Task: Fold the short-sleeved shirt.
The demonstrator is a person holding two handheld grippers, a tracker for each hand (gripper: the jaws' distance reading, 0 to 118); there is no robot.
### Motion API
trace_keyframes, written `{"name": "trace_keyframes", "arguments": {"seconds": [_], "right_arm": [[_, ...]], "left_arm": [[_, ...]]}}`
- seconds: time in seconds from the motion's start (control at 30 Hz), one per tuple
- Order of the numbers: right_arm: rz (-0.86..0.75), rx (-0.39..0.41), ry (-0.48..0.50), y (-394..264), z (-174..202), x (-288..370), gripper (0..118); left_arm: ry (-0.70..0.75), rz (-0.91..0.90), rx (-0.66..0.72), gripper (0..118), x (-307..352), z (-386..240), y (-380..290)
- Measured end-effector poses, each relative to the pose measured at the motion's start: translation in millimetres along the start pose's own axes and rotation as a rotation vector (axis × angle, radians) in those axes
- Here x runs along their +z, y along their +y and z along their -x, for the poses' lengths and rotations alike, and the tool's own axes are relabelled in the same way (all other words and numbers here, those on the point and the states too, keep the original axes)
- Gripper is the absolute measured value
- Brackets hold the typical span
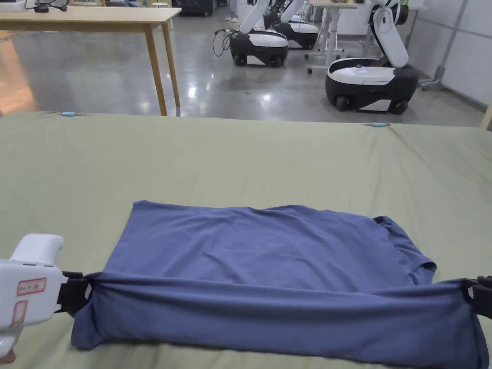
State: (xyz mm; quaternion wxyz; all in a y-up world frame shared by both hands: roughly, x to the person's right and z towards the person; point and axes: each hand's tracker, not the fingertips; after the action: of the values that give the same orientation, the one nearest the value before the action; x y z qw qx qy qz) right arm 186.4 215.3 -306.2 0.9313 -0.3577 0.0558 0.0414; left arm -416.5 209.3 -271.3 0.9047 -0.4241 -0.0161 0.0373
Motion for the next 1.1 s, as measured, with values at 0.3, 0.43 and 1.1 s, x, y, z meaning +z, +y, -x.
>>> {"name": "trace_keyframes", "arguments": {"seconds": [0.3,0.43,1.1], "right_arm": [[0.085,0.016,-0.013,27.6,-3.0,-77.8,3],[0.109,-0.045,0.022,19.0,-7.7,-88.5,12],[0.035,-0.139,-0.028,-62.1,-4.4,22.8,0]], "left_arm": [[0.011,0.057,-0.014,5,-65.8,2.8,44.4],[-0.022,0.082,0.027,6,-85.8,7.4,42.7],[0.0,0.026,0.18,118,-13.7,-0.5,-31.7]]}}
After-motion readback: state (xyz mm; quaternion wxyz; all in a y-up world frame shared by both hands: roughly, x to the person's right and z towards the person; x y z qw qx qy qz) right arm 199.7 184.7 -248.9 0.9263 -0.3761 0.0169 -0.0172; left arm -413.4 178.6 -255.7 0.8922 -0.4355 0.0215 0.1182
